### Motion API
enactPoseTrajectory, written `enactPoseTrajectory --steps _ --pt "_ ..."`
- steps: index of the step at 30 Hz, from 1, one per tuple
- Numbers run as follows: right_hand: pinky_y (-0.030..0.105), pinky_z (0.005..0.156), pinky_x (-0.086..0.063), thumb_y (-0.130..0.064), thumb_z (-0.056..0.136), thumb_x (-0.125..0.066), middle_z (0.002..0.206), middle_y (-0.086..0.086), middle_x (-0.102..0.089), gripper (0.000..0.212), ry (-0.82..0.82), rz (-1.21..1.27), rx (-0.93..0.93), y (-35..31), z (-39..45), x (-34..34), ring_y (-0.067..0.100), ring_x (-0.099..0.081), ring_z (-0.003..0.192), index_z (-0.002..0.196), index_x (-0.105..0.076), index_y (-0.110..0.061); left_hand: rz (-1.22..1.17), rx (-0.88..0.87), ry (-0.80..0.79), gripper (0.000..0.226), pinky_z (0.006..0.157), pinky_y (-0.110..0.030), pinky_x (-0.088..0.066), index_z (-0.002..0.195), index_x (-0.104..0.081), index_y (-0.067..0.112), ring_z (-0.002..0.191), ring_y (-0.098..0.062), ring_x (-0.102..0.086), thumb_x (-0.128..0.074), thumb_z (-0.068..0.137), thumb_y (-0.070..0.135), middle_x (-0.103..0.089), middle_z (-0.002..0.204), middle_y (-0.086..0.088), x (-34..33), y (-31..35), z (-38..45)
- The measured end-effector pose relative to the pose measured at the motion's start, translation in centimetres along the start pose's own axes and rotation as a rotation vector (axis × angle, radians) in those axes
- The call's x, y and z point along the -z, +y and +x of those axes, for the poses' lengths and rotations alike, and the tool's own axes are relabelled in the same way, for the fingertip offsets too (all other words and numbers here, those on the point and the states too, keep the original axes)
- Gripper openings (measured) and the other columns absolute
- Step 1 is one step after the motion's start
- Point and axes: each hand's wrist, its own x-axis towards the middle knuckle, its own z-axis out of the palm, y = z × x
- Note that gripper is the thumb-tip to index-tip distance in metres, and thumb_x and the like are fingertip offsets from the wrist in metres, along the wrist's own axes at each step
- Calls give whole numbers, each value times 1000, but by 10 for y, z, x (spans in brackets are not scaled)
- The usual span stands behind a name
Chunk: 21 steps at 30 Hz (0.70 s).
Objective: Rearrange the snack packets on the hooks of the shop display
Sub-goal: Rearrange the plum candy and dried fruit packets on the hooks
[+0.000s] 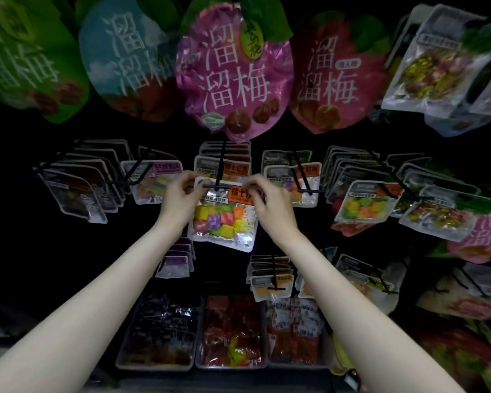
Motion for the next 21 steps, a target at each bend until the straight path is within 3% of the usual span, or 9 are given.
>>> enactPoseTrajectory --steps 5,7,13,17,21 --pt "-1 84 -36 3 89 -52 102 1 -71 24 52 36 -81 -1 9 -6 7 -61 96 99 -72 -8 28 -48 14 6 64 -8 -39 87 -56 11 73 1 -53 -61 89 13 -57 77 9 -3 2 9" --pt "-5 85 -31 5 88 -52 104 3 -70 26 37 43 -68 -1 10 -6 5 -58 97 99 -72 -8 53 -81 10 6 64 -10 -38 88 -55 9 73 -1 -52 -59 90 12 -56 77 8 -1 -2 8" --pt "13 93 -38 5 89 -51 106 4 -69 28 -84 72 -37 -3 9 -10 9 -60 99 103 -71 -9 110 -113 48 4 67 -7 -37 90 -53 11 76 2 -51 -56 91 9 -54 81 8 4 -17 2" --pt "3 88 -34 5 90 -50 104 5 -69 28 -80 85 -43 -3 8 -14 5 -56 95 103 -71 -7 148 -119 87 4 70 -10 -38 90 -54 13 78 -4 -51 -57 90 10 -56 83 7 4 -17 0" --pt "26 95 -46 3 91 -49 106 4 -70 27 -63 86 -16 -1 11 -16 14 -62 102 105 -70 -9 149 -125 142 4 70 -13 -39 89 -54 13 78 -5 -53 -57 90 10 -55 80 12 4 -14 1"
